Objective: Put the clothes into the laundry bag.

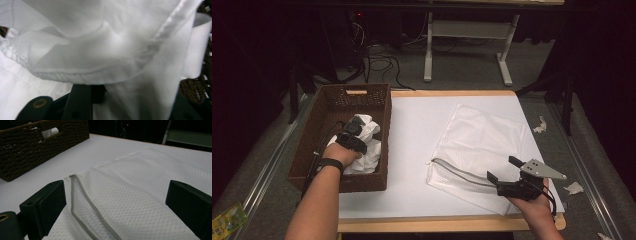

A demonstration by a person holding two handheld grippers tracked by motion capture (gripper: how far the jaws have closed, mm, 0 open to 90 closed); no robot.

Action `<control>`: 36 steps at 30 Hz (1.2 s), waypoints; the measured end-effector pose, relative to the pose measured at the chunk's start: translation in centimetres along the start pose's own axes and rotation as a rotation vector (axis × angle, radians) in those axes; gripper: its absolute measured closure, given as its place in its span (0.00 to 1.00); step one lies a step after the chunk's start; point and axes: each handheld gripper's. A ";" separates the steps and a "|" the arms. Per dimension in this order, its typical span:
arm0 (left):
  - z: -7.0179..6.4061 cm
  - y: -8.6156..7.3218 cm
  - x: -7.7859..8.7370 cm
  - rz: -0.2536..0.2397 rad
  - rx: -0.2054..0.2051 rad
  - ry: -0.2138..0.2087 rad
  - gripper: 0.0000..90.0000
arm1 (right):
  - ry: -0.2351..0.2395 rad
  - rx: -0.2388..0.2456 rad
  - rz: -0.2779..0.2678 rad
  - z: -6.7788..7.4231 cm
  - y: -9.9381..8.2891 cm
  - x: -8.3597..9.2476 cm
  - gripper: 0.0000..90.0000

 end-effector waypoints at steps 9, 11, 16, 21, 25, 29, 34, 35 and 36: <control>0.4 -0.6 2.6 -0.162 0.018 -0.015 0.76 | 0.005 0.008 0.000 0.2 0.0 -0.1 0.04; 0.6 -0.8 3.2 -0.231 0.027 -0.011 0.77 | 0.007 0.008 0.002 0.3 -0.1 -0.1 0.04; 0.6 -1.1 3.8 -0.324 0.015 -0.008 0.77 | 0.006 0.007 0.000 0.3 -0.1 -0.1 0.04; 0.4 -1.6 4.9 -0.437 0.002 0.021 0.77 | 0.006 0.010 0.005 0.3 -0.1 -0.2 0.04; 0.2 -2.1 5.5 -0.504 0.008 0.033 0.77 | 0.006 0.012 0.005 0.4 -0.1 -0.2 0.04; 0.2 -2.6 6.2 -0.585 0.021 0.051 0.77 | 0.006 0.011 0.004 0.4 -0.1 -0.2 0.04; 0.3 -3.1 7.1 -0.673 0.004 0.050 0.77 | 0.007 0.011 0.004 0.4 -0.1 -0.2 0.04; 0.2 -3.4 7.4 -0.711 -0.004 0.057 0.77 | 0.007 0.010 0.004 0.4 -0.1 -0.2 0.04; 0.2 -3.4 7.4 -0.711 -0.004 0.057 0.77 | 0.007 0.011 0.004 0.4 -0.1 -0.2 0.04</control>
Point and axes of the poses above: each handheld gripper's, and its own axes: x roughly backward along the jaws, y roughly out of its top, z roughly to its left, and after that the axes turned 4 degrees about -y, right-handed
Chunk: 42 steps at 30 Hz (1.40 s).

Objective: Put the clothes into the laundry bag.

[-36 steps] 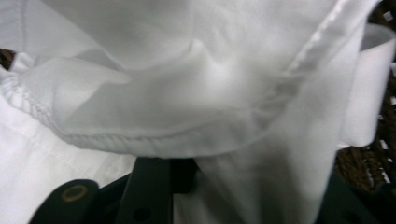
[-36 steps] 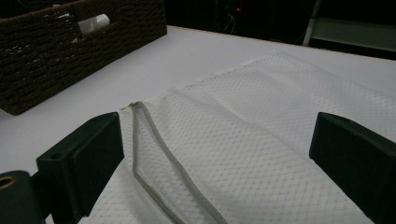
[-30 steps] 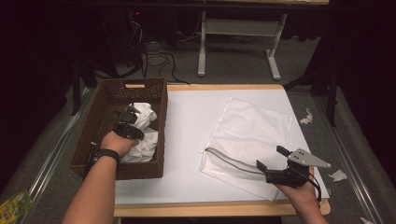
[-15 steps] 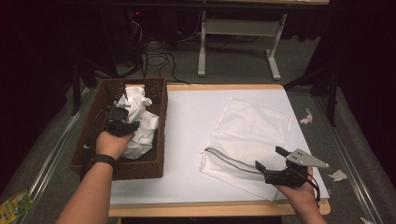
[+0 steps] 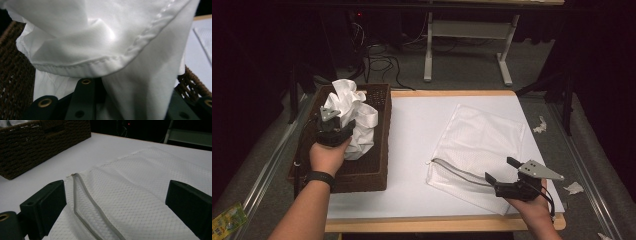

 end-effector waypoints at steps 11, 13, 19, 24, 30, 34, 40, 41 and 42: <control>-0.5 -0.9 2.3 -0.207 -0.017 0.026 0.78 | 0.000 0.000 -0.003 0.1 0.0 0.0 0.04; -0.5 -0.9 2.5 -0.219 -0.015 0.022 0.78 | 0.001 0.000 -0.003 0.1 0.0 0.0 0.04; -1.3 -0.6 3.4 -0.291 -0.018 0.003 0.78 | 0.000 0.000 0.001 0.2 0.0 -0.1 0.04; -2.6 0.1 4.2 -0.336 -0.012 -0.017 0.78 | 0.001 0.001 0.002 0.2 0.0 -0.1 0.04; -5.1 1.1 4.4 -0.378 -0.040 -0.069 0.78 | 0.003 0.004 0.001 0.2 0.0 -0.1 0.04; -6.9 1.8 4.3 -0.402 -0.046 -0.111 0.78 | 0.001 0.003 -0.004 0.2 0.0 0.1 0.04; -9.3 2.5 4.3 -0.432 -0.062 -0.163 0.78 | 0.002 -0.001 -0.008 0.1 0.0 0.1 0.04; -9.7 2.6 4.3 -0.436 -0.067 -0.174 0.78 | 0.002 -0.001 -0.008 0.1 0.0 0.1 0.04; -10.3 2.7 4.4 -0.443 -0.072 -0.190 0.78 | 0.002 -0.001 -0.008 0.1 0.0 0.1 0.04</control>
Point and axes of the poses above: each handheld gripper's, and its own axes: x roughly backward along the jaws, y roughly out of its top, z roughly to its left, and after that the axes turned 4 degrees about -y, right-handed
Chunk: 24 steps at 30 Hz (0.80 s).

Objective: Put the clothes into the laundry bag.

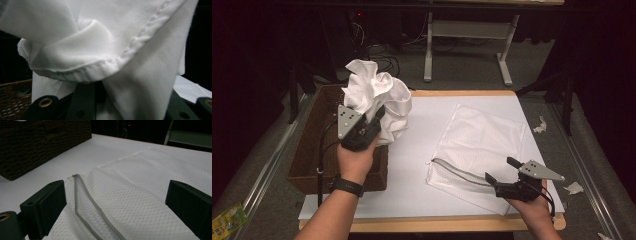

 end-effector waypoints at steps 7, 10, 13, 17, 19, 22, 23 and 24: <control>-3.2 0.0 -0.6 -0.008 -0.012 -0.107 0.77 | 0.001 0.001 0.000 0.0 0.0 0.0 0.04; -3.8 -0.1 -0.8 -0.008 -0.014 -0.127 0.77 | 0.000 0.004 0.000 0.0 0.0 0.0 0.04; -5.0 -0.4 -1.0 -0.003 -0.019 -0.175 0.77 | 0.001 0.005 -0.002 0.0 0.0 0.0 0.04; -6.0 -0.8 -1.1 0.003 -0.030 -0.211 0.77 | 0.004 0.005 -0.002 0.0 0.0 0.0 0.05; -6.7 -1.1 -1.0 -0.001 -0.021 -0.238 0.77 | 0.004 0.005 -0.002 0.0 0.1 0.0 0.05; -7.5 -1.6 -0.8 0.001 -0.010 -0.274 0.77 | 0.010 0.004 -0.003 0.0 0.1 0.1 0.05; -7.9 -1.9 -0.7 0.001 -0.012 -0.288 0.77 | 0.010 0.007 -0.004 0.0 0.1 0.1 0.06; -8.2 -2.1 -0.6 0.002 -0.017 -0.293 0.77 | 0.011 0.008 -0.004 0.0 0.1 0.1 0.06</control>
Point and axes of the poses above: each handheld gripper's, and its own axes: x roughly backward along the jaws, y roughly out of its top, z roughly to its left, and after that the axes turned 4 degrees about -y, right-handed
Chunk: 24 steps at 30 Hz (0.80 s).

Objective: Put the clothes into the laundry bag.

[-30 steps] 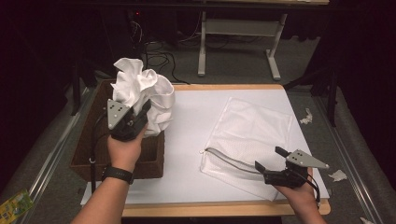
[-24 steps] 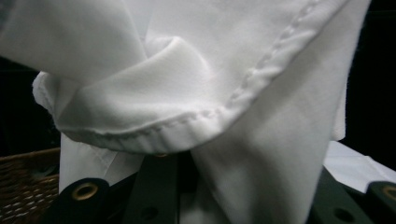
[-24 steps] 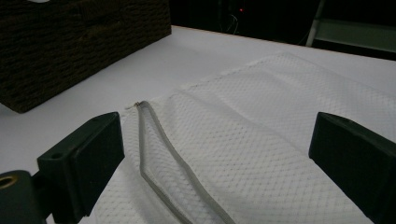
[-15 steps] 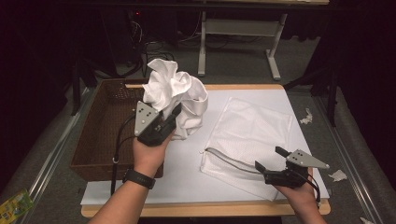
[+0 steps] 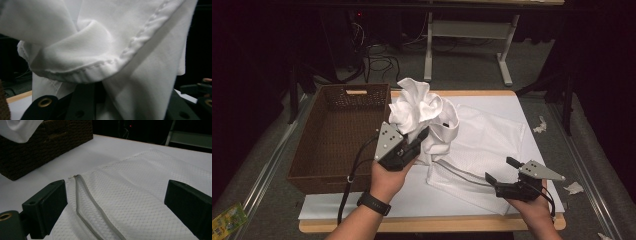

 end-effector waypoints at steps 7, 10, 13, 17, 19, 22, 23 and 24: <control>-1.4 -2.4 0.3 0.014 0.009 -0.047 0.77 | 0.002 -0.006 -0.003 0.0 0.1 0.1 0.07; -1.7 -3.6 0.7 0.028 0.021 -0.064 0.77 | 0.004 -0.009 -0.003 0.0 0.1 0.2 0.08; -2.1 -4.9 1.2 0.064 0.029 -0.076 0.77 | 0.005 -0.003 -0.009 0.0 0.0 0.2 0.10; -2.7 -7.2 2.0 0.094 0.014 -0.102 0.76 | 0.008 -0.008 -0.006 -0.1 -0.1 0.3 0.14; -2.7 -7.8 2.2 0.104 0.011 -0.103 0.76 | 0.014 -0.009 -0.002 0.0 -0.1 0.2 0.15; -2.6 -9.2 2.7 0.092 0.026 -0.106 0.76 | 0.016 -0.007 0.007 0.2 -0.1 -0.2 0.17; -2.3 -10.1 3.0 0.074 0.061 -0.096 0.76 | 0.021 -0.007 0.021 0.4 0.1 -0.8 0.18; -2.3 -10.1 3.0 0.074 0.061 -0.096 0.76 | 0.021 -0.007 0.021 0.4 0.1 -0.8 0.18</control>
Point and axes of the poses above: each handheld gripper's, and its own axes: x roughly backward along the jaws, y roughly out of its top, z roughly to its left, and after that the axes turned 4 degrees about -y, right-handed
